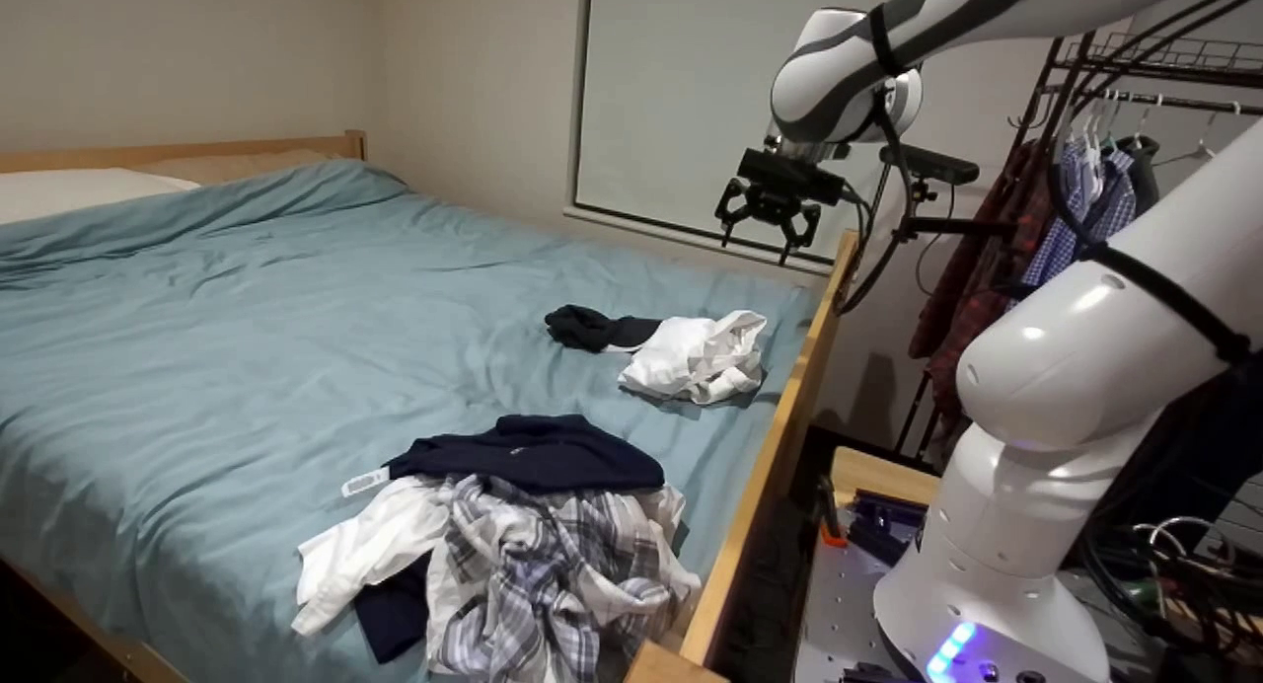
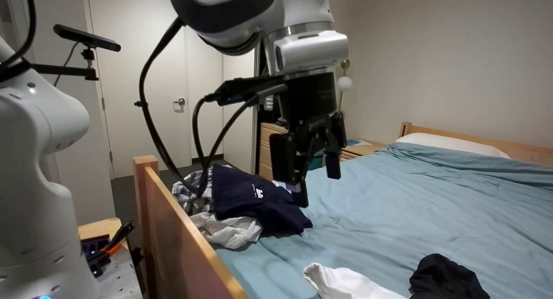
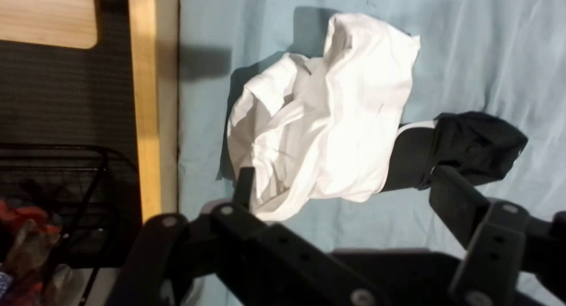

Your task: Arrange the clothes together

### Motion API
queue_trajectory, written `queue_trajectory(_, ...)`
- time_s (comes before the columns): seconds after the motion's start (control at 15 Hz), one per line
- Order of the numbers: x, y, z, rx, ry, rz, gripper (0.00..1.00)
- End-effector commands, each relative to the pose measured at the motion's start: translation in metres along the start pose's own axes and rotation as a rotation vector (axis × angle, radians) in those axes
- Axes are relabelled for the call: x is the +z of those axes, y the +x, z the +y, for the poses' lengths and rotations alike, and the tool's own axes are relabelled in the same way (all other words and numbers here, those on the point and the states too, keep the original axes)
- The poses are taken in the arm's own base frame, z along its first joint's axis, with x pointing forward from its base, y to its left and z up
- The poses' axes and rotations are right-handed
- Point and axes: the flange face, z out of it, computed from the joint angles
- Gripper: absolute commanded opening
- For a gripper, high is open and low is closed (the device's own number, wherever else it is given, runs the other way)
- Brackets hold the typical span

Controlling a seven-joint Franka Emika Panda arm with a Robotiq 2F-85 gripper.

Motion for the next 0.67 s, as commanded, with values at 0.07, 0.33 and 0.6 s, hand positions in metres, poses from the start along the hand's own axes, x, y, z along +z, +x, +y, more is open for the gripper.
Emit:
queue_trajectory(0.07,0.054,0.037,0.015,0.239,0.000,0.073,1.00)
queue_trajectory(0.33,0.109,0.056,0.024,0.382,-0.023,0.084,1.00)
queue_trajectory(0.6,0.152,0.059,0.023,0.402,-0.076,0.040,1.00)
